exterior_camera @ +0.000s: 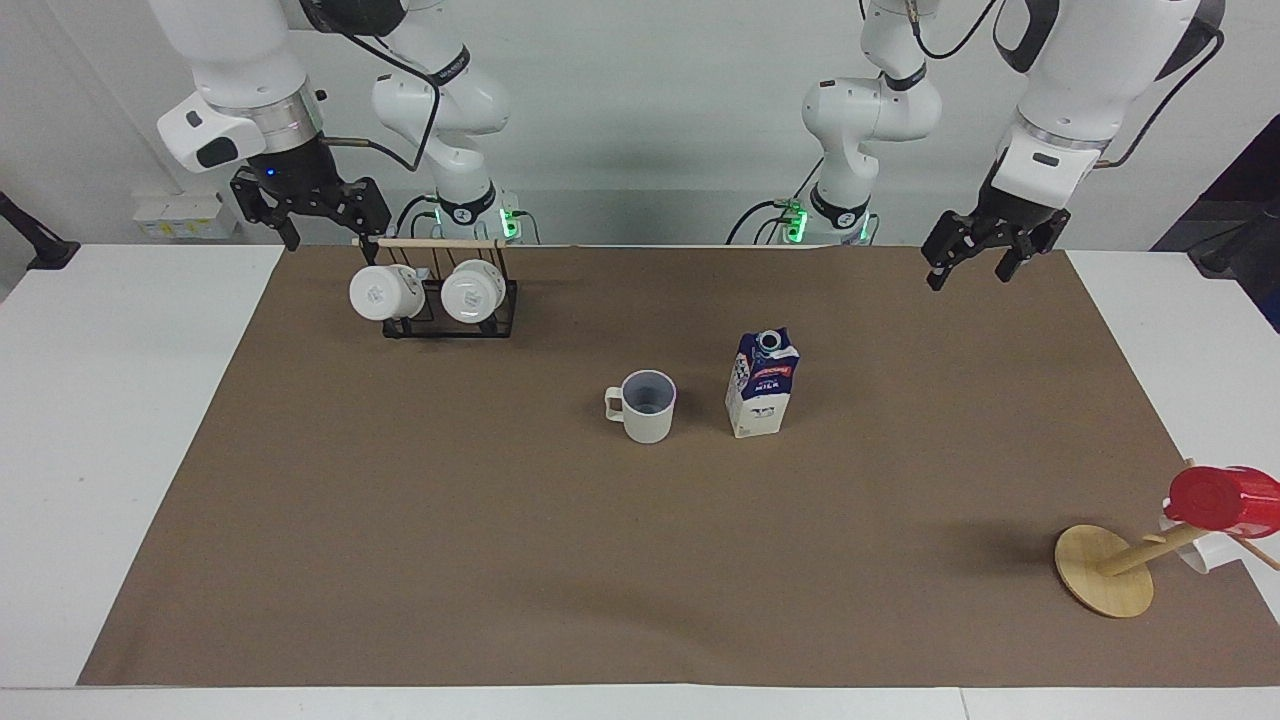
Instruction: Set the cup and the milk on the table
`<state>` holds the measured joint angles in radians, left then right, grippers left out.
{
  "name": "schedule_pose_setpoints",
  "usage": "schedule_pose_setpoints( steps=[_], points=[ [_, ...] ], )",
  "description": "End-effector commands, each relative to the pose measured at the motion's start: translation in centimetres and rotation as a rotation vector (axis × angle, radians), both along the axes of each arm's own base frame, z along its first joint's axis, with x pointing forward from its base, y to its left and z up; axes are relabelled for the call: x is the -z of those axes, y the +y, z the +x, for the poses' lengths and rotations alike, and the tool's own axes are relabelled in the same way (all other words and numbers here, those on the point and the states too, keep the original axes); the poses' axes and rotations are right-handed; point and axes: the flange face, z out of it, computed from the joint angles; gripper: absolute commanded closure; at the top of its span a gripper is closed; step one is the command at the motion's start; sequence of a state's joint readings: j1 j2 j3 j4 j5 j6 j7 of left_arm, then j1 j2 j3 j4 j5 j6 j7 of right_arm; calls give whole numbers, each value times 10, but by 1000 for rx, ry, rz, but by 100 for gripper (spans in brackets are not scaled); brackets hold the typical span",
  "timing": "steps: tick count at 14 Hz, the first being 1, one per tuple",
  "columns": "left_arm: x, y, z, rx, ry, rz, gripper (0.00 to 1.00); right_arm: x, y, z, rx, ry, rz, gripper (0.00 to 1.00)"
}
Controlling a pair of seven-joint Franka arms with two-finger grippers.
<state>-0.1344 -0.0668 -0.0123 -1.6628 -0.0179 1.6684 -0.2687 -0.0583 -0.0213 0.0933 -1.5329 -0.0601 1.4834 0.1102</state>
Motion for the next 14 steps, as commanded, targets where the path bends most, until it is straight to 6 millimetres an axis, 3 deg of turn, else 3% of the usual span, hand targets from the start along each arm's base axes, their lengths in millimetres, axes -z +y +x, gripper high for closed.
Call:
schedule_pose_setpoints(
  steps=[1, 6, 10, 14],
  points=[
    [-4, 20, 1, -8, 13, 6, 0, -3, 2, -4, -27, -6, 19, 0],
    [-10, 35, 1, -29, 15, 5, 0, -4, 8, -6, -40, -4, 17, 0],
    [-10, 51, 2, 0, 13, 6, 0, -1, -12, -5, -1, 6, 16, 0],
    [-10, 68, 3, 15, 12, 9, 0, -2, -13, -4, 2, -5, 18, 0]
  ],
)
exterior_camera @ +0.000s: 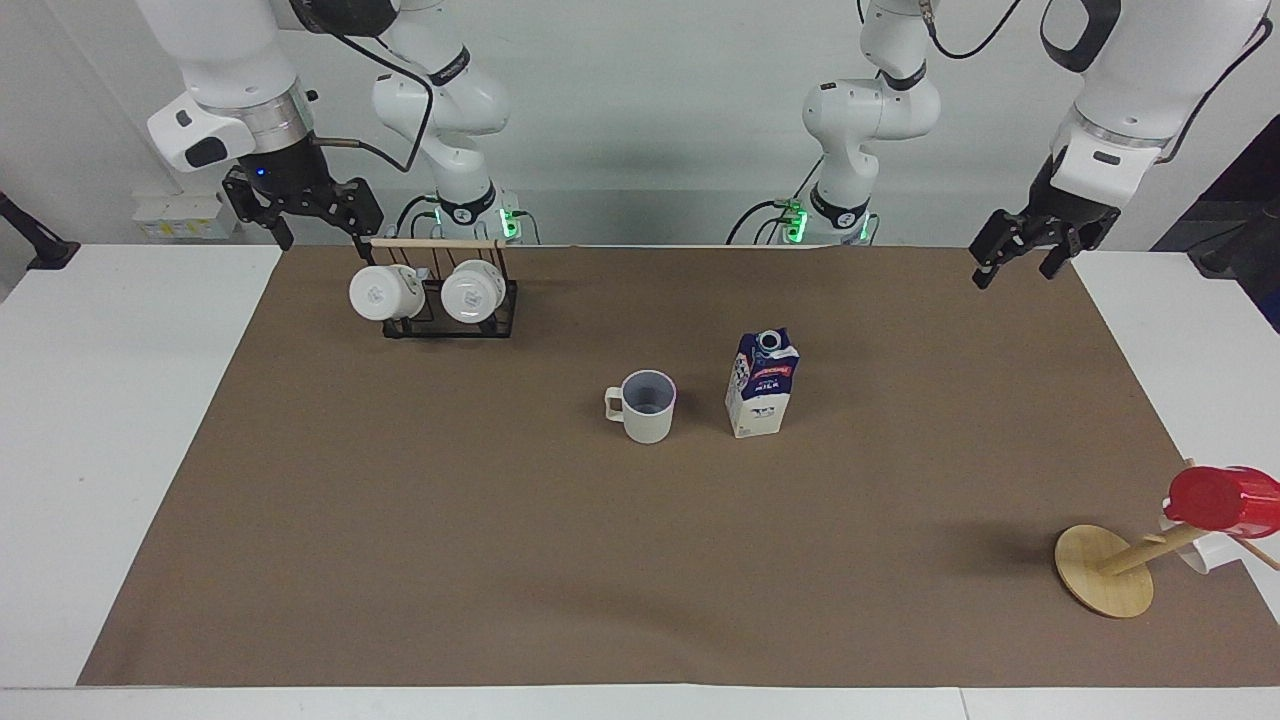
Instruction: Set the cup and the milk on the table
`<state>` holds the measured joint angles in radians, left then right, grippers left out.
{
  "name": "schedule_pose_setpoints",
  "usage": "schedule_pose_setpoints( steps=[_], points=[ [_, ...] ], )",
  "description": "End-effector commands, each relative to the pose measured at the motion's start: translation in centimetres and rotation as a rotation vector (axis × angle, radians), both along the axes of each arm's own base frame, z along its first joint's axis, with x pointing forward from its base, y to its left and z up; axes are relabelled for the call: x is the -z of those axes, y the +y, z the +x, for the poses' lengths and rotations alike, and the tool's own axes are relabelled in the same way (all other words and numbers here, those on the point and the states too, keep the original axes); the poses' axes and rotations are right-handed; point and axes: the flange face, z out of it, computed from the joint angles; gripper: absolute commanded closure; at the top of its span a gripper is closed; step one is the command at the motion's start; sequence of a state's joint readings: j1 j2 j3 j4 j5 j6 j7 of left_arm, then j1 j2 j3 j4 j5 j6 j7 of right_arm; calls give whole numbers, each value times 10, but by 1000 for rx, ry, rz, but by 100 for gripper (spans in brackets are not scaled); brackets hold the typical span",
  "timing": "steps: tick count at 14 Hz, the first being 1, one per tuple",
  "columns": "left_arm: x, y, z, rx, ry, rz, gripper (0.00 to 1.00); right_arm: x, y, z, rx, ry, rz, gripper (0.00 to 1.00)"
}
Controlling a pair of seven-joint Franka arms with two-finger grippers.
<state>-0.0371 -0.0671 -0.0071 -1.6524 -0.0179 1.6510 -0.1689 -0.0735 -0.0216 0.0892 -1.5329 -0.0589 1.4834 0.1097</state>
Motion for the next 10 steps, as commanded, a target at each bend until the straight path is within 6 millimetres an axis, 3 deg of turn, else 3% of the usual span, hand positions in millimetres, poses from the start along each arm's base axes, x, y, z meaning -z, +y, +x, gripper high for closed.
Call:
schedule_pose_setpoints(
  steps=[1, 10],
  points=[
    [-4, 15, 0, 18, 17, 1, 0, -2, -3, -4, -15, -3, 17, 0],
    [-11, 7, -4, 34, 23, 3, 0, -3, -2, -1, -19, -32, 17, 0]
  ],
)
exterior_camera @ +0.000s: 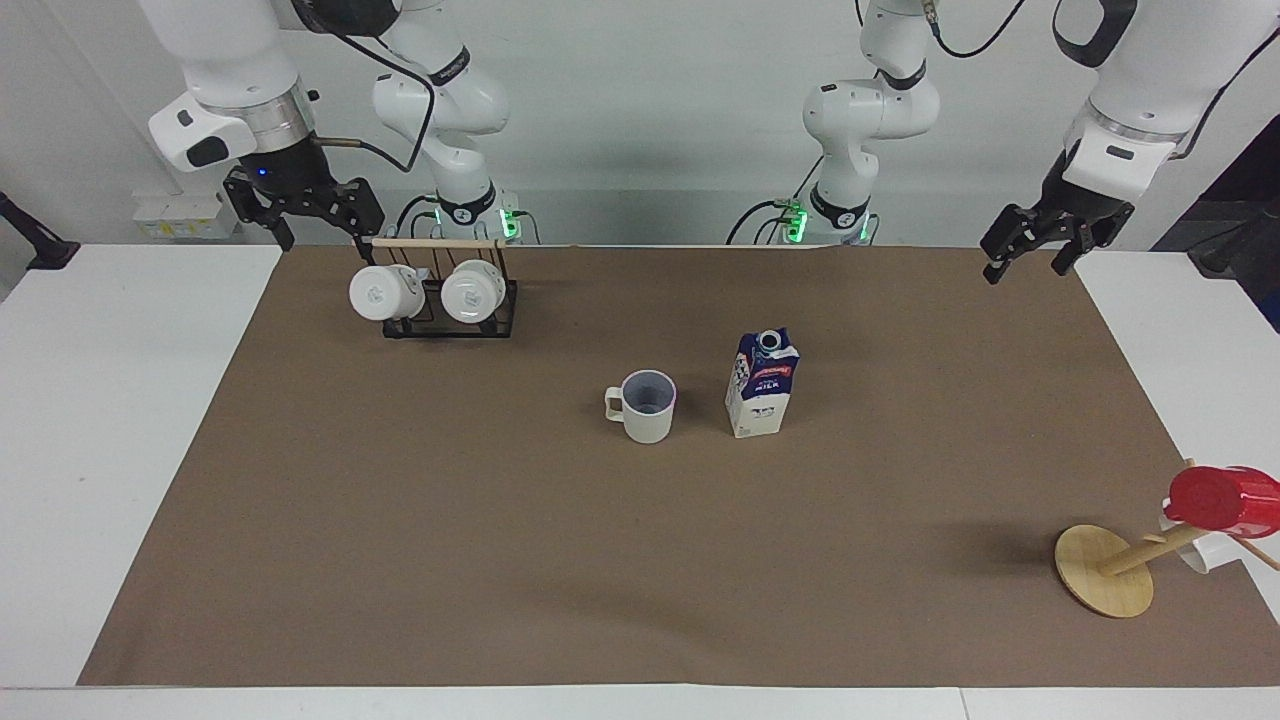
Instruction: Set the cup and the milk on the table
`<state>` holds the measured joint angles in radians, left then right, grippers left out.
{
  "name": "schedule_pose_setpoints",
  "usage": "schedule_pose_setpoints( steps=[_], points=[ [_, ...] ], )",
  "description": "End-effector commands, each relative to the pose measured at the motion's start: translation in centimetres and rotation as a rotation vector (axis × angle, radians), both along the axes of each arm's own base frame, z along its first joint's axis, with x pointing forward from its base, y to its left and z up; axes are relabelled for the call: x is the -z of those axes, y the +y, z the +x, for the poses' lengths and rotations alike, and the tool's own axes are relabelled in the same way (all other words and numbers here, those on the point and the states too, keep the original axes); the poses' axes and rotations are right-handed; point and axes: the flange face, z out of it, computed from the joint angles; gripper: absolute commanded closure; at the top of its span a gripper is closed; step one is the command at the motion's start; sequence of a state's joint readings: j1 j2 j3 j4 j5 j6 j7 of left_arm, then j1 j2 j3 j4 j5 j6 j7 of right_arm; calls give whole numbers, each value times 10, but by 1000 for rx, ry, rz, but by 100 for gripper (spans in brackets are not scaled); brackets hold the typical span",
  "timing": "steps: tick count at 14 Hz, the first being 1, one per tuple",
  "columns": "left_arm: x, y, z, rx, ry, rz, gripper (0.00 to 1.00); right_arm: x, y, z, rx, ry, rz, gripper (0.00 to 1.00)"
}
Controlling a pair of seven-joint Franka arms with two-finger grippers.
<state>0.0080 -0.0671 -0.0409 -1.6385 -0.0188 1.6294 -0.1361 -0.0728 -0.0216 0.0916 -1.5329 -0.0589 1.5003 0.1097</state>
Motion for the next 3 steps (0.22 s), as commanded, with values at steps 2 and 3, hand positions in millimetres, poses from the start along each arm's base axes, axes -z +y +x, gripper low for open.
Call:
schedule_pose_setpoints(
  steps=[2, 3],
  points=[
    [-4, 0, -3, 56, 28, 3, 0, -2, -4, -2, -12, -19, 16, 0],
    [-5, 1, -4, 111, 25, 7, 0, -1, -4, -1, -12, -19, 16, 0]
  ],
)
